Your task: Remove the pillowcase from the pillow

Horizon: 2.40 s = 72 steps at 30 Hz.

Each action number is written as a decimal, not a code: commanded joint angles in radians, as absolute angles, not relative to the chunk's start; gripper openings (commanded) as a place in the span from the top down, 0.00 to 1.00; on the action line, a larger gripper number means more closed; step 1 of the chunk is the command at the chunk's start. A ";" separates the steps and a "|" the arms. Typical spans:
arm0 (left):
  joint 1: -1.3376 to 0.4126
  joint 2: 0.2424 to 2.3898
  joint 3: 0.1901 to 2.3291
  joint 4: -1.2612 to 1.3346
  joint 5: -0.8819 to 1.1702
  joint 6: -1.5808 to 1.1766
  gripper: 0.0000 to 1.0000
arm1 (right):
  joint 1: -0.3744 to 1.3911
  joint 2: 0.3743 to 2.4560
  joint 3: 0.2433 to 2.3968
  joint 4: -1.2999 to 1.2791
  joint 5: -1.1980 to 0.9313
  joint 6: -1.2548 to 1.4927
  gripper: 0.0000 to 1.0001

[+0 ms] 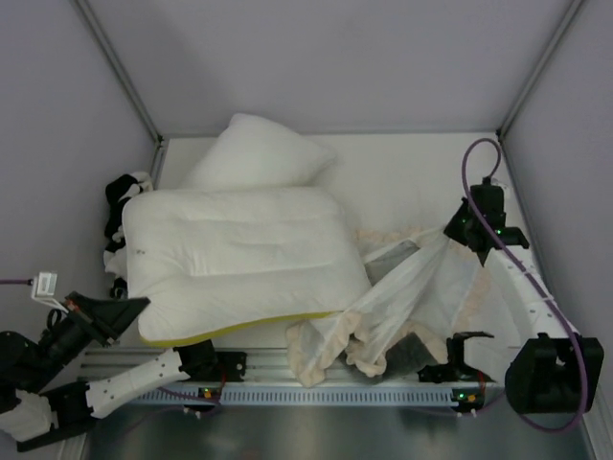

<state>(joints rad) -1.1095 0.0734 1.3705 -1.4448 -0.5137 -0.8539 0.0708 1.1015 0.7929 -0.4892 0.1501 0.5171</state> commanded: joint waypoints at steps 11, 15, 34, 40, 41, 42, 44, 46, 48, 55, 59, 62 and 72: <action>-1.112 0.041 1.341 -1.399 -0.608 -0.873 1.00 | -0.324 1.008 0.945 -0.520 -0.113 0.500 1.00; -1.112 0.092 1.277 -1.361 -0.528 -0.848 1.00 | -0.359 1.008 1.050 -0.541 -0.153 0.537 1.00; -1.112 0.176 1.069 -1.161 -0.405 -0.827 1.00 | -0.428 0.991 1.631 -0.788 0.172 0.495 1.00; -1.112 0.285 0.991 -1.057 -0.293 -0.785 1.00 | -0.430 0.979 1.412 -0.738 -0.039 0.450 0.47; -1.112 0.302 0.973 -0.993 -0.276 -0.772 1.00 | -0.428 0.979 1.332 -0.727 -0.129 0.439 0.38; -1.112 0.313 0.935 -0.962 -0.246 -0.766 1.00 | -0.428 0.979 1.295 -0.723 -0.165 0.431 0.31; -1.112 0.346 0.904 -0.905 -0.216 -0.753 1.00 | -0.420 0.970 1.234 -0.723 -0.207 0.419 0.06; -1.112 0.423 0.879 -0.839 -0.180 -0.738 1.00 | -0.416 0.942 1.158 -0.691 -0.236 0.419 0.01; -1.112 0.506 0.871 -0.775 -0.160 -0.723 1.00 | -0.413 0.896 1.132 -0.681 -0.261 0.425 0.01; -1.112 0.707 0.835 -0.548 -0.039 -0.683 1.00 | -0.391 0.810 1.117 -0.706 -0.407 0.416 0.01; -1.112 0.868 0.825 -0.428 0.075 -0.675 1.00 | -0.384 0.822 1.092 -0.695 -0.460 0.426 0.01; -1.121 1.003 0.821 -0.309 0.159 -0.692 1.00 | -0.358 0.865 1.100 -0.687 -0.527 0.437 0.00; -1.197 1.413 0.923 -0.009 0.241 -0.707 1.00 | -0.009 0.870 1.025 -0.664 -0.224 0.480 0.00</action>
